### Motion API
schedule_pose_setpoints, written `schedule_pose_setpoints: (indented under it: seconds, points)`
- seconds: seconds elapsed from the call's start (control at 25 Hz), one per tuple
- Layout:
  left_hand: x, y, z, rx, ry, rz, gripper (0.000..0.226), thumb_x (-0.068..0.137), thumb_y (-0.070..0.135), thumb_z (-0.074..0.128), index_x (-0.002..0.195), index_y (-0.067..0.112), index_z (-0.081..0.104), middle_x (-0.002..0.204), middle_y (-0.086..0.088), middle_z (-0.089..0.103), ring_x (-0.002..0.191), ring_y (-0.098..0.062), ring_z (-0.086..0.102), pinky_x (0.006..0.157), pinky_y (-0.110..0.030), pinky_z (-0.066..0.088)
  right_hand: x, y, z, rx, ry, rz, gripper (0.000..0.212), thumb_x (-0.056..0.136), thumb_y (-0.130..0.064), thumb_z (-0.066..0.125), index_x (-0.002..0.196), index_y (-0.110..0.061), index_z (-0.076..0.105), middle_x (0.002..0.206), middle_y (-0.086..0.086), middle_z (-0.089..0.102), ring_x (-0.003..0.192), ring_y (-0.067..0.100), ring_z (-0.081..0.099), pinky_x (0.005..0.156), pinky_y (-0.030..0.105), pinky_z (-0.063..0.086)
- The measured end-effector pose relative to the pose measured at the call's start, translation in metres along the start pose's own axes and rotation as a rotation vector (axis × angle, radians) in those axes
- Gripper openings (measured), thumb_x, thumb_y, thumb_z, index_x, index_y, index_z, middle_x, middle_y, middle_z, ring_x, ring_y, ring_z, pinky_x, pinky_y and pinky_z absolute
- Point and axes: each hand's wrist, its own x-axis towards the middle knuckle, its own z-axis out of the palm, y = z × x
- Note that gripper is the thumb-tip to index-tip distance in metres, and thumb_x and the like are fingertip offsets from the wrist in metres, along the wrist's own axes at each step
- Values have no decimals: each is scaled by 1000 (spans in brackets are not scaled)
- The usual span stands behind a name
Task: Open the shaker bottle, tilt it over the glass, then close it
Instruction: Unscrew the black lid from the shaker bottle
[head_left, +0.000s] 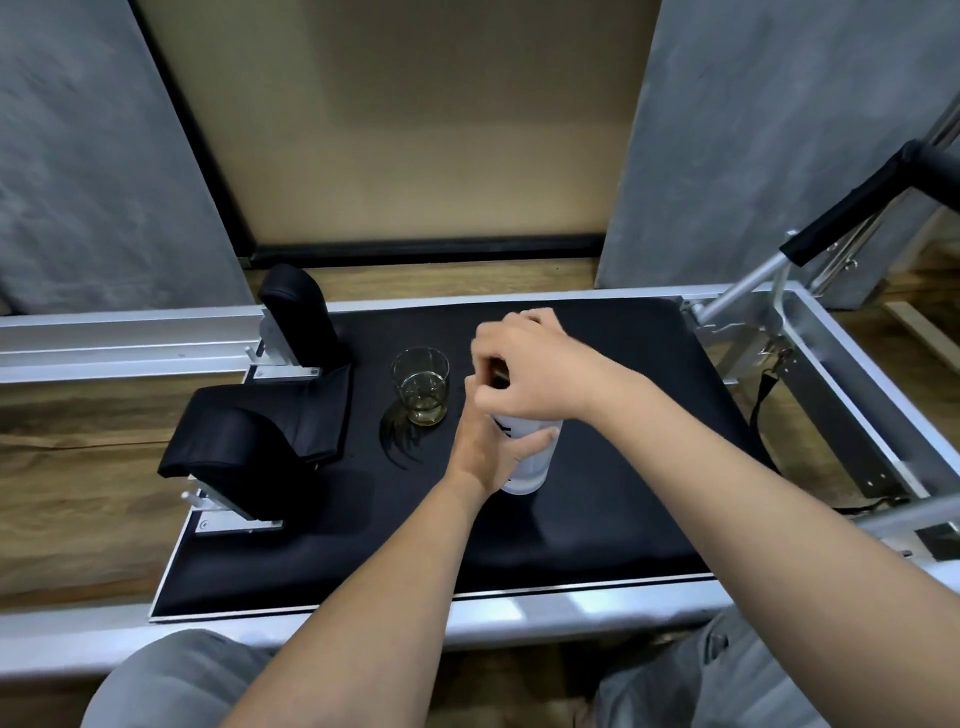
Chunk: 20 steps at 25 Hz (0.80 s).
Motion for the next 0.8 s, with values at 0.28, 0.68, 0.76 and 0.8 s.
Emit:
schedule_pose_setpoints:
  seconds: [0.28,0.68,0.76,0.8]
  points:
    - [-3,8,6,-201,-67,22,116,28,65,102,128,36,52,147,-1,52,136,-30,55,105,-62,53,6,-9,2,-112,116,489,89,88,-86,38,143,-17,45,143,8,47,129,38,46,92,52,39]
    - [0,-6,-2,249,-22,215,101,66,21,95,148,33,37,146,8,54,137,-5,52,116,-45,48,2,-3,-7,237,37,89,45,66,-70,48,90,-36,66,117,-21,72,118,20,58,87,42,48]
    - [-1,-2,0,149,-38,220,93,80,1,86,144,42,34,151,11,44,127,16,51,105,-30,55,2,-1,-7,188,123,108,65,74,-83,48,122,-41,60,144,-16,57,130,25,47,101,51,42]
    - [-5,5,3,100,-38,205,89,85,-9,80,141,42,33,151,9,41,120,20,53,94,-21,58,3,-1,-9,62,123,157,82,76,-88,48,138,-35,51,151,-8,49,134,30,44,104,53,38]
